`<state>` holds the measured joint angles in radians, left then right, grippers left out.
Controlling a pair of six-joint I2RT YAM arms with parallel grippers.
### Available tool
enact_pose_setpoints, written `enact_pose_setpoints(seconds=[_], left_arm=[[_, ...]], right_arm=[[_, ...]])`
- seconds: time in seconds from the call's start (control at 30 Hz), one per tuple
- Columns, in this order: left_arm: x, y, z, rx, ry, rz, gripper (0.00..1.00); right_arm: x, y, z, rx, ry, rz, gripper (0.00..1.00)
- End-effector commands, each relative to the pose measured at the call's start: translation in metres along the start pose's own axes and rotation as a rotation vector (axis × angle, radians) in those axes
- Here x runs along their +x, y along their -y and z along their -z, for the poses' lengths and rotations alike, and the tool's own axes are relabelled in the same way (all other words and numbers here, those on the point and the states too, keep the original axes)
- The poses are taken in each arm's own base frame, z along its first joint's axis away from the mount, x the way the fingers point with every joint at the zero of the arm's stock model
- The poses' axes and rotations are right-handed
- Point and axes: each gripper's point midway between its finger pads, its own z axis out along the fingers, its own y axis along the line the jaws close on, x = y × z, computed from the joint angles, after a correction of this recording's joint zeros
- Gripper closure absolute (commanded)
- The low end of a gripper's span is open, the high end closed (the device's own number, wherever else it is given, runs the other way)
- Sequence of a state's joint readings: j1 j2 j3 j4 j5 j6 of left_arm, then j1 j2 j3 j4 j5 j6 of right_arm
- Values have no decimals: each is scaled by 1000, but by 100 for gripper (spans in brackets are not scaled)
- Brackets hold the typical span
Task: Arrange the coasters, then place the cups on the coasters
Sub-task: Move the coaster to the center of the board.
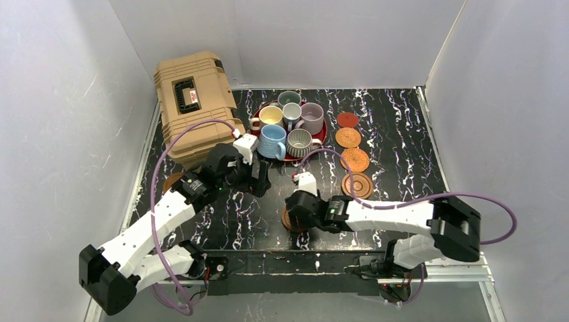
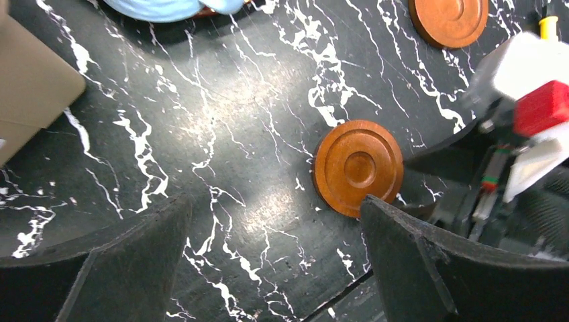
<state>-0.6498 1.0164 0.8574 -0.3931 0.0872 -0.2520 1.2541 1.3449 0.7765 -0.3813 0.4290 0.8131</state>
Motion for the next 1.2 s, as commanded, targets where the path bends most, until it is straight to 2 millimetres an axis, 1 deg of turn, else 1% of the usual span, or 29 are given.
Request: enact_pose_setpoints(seconds=[0.0,0.17,0.33,0.47,0.67,0.8,0.97,1.17], left_arm=[[-14,-17,12,-92,98,-29,5],[-13,-22,12,-120,90,-26,5],[-13,-25,13,-139,89,-28,5],[-13,-26,12,-144,86,-28,5],[-10,-30,9,-163,59,-26,6],[-10,-30,10,-164,61,-24,5],[-10,-30,11,-168,66,-23,6],[-11,-31,12,-172,67,-23,6]], right_arm=[[-29,-34,-7,7,116,-8,31],[-27,-36,-26,71,113,21,31],[-29,-35,-35,126,120,56,32],[-23,-38,-42,136,101,81,34],[-15,-44,-43,164,93,136,36],[-5,-44,-48,179,68,152,37],[1,-41,-48,190,54,139,40],[10,-29,-45,213,30,114,45]])
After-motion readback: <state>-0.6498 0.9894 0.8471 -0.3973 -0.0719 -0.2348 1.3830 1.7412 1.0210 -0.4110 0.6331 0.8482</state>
